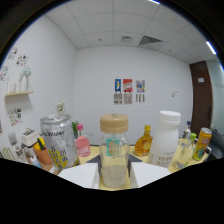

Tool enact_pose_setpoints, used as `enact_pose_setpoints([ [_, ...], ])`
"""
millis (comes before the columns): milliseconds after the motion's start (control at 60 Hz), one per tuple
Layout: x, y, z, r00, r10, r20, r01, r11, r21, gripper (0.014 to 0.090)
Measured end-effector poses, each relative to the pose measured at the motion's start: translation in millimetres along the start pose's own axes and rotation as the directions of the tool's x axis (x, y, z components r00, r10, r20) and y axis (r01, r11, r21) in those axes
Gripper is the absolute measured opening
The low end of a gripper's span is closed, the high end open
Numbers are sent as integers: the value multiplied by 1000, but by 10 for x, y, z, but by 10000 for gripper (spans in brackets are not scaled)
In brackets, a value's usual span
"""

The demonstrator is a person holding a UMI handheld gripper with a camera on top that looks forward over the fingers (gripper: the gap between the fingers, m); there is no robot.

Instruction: Make me a cup of Mount Fuji.

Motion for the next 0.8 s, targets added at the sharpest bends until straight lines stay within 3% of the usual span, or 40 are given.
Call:
enact_pose_setpoints([
  [117, -2, -46, -96, 1000, -19, 2, 19, 1000, 7, 407],
  [233, -39, -202, -360, 999, -48, 8, 48, 997, 65, 401],
  [383, -96, -46, -754, 998, -25, 51, 20, 997, 81, 400],
  [550, -118, 820, -994, 997, 17, 70, -16, 1000, -6, 400],
  [800, -169, 2327, -1001, 996, 81, 42, -73, 984, -164, 398],
])
